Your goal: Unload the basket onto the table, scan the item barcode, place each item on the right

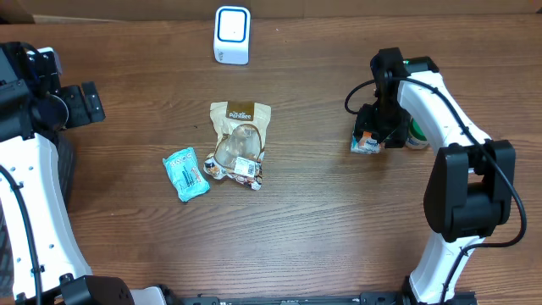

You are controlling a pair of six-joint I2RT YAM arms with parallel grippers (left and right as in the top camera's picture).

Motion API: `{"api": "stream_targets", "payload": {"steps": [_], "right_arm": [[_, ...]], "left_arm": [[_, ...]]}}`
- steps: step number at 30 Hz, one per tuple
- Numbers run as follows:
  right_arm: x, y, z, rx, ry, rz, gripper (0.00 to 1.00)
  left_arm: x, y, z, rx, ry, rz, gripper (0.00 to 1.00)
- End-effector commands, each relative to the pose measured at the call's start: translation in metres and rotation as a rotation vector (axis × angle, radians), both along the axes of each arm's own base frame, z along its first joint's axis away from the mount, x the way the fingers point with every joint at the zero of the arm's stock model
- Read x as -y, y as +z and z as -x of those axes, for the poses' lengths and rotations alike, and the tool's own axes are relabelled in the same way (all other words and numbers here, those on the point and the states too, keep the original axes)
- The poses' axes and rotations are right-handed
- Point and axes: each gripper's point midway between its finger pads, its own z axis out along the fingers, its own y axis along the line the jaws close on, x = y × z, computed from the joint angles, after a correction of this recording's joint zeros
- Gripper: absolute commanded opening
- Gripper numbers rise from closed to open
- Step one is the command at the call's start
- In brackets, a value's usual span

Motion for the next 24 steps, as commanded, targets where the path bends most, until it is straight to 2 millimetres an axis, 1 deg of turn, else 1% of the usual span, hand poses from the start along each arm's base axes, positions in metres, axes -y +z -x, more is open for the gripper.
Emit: {"api": "stream_targets", "payload": {"steps": [1, 3, 5, 6, 8, 10, 12, 13, 15, 17, 21, 23, 24], "right_arm": [[-0.006, 0.045, -0.024, 0.098, 0.04, -0.033, 0.64], [-0.016, 0.069, -0.032, 0.136, 0.084, -0.077, 0.64], [-0.032, 0.091, -0.038, 0.177, 0.135, -0.144, 0.65], [-0.044, 0.1, -0.04, 0.196, 0.163, -0.189, 0.65], [-0.066, 0.111, -0.04, 0.214, 0.195, -0.26, 0.65], [-0.088, 0.113, -0.036, 0.212, 0.23, -0.316, 0.65], [-0.111, 0.111, -0.033, 0.21, 0.271, -0.369, 0.65], [-0.126, 0.109, -0.031, 0.217, 0.299, -0.396, 0.64], [-0.15, 0.104, -0.03, 0.235, 0.344, -0.425, 0.59], [-0.179, 0.094, -0.026, 0.25, 0.387, -0.439, 0.51], [-0.227, 0.073, -0.018, 0.288, 0.445, -0.464, 0.3], [-0.253, 0.061, -0.014, 0.314, 0.5, -0.484, 0.23], [-0.261, 0.057, -0.013, 0.321, 0.517, -0.489, 0.21]], "left_arm": [[0.0, -0.001, 0.0, -0.01, -0.022, -0.015, 1.0], [0.0, -0.001, 0.0, -0.01, -0.021, -0.015, 1.0], [0.0, -0.001, 0.0, -0.01, -0.021, -0.015, 1.0], [0.0, -0.002, 0.0, -0.01, -0.021, -0.014, 1.0], [0.0, -0.001, 0.0, -0.01, -0.021, -0.015, 1.0], [0.0, -0.002, 0.0, -0.01, -0.021, -0.014, 1.0], [0.0, -0.001, 0.0, -0.01, -0.022, -0.015, 1.0], [0.0, -0.001, 0.0, -0.01, -0.022, -0.015, 1.0], [0.0, -0.001, 0.0, -0.01, -0.022, -0.015, 1.0], [0.0, -0.001, 0.0, -0.01, -0.022, -0.015, 1.0], [0.0, -0.001, 0.0, -0.01, -0.022, -0.015, 1.0], [0.0, -0.001, 0.0, -0.01, -0.022, -0.015, 1.0], [0.0, -0.001, 0.0, -0.01, -0.022, -0.015, 1.0]]}}
